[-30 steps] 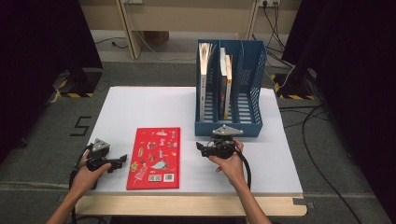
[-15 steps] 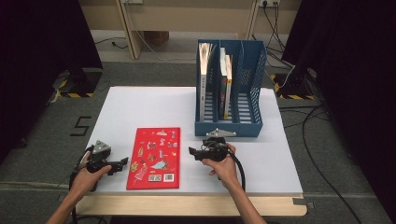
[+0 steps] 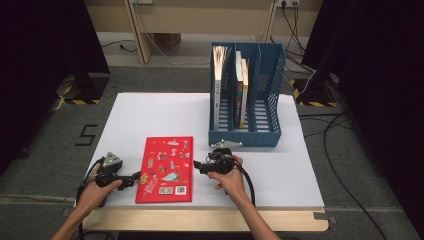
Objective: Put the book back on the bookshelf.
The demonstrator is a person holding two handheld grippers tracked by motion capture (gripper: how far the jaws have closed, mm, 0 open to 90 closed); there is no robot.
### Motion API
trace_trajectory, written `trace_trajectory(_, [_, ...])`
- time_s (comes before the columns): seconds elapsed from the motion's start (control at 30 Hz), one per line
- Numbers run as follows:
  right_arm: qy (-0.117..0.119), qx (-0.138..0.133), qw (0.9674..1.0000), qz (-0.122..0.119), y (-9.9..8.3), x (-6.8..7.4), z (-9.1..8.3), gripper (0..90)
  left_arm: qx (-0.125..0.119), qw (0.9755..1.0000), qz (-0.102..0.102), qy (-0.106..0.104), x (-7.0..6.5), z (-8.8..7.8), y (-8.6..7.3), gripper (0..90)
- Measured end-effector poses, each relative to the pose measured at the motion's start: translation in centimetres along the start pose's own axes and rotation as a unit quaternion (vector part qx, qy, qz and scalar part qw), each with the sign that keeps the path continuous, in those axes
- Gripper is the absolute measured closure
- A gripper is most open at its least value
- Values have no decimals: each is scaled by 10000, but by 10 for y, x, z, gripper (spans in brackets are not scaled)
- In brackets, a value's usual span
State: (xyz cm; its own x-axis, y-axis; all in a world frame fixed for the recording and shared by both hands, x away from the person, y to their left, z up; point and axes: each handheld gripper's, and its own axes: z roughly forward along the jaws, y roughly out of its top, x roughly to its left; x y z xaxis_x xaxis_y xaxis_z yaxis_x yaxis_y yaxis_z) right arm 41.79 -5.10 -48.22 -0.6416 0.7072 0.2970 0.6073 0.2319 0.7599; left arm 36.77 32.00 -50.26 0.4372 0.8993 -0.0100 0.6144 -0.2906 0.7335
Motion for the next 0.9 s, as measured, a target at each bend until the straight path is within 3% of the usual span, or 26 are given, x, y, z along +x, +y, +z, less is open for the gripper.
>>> trace_trajectory(0.17, [40,39,10000,30,1,2,7,278,-11,9999,82,-58,-7,-4,0,309])
trace_trajectory(0.33, [93,101,9999,20,2,3,13,278,-27,9997,139,-195,-13,-4,0,334])
trace_trajectory(0.43, [112,144,9998,91,2,4,17,278,-8,9991,250,-354,-19,-4,-1,299])
trace_trajectory(0.5, [105,155,9998,70,3,3,19,278,36,9983,338,-484,-22,-1,-1,192])
trace_trajectory(0.57, [78,174,9998,68,4,2,22,278,63,9982,369,-478,-24,0,-1,131])
trace_trajectory(0.9, [45,285,9995,83,5,1,33,278,53,9982,345,-483,-24,0,-1,128])
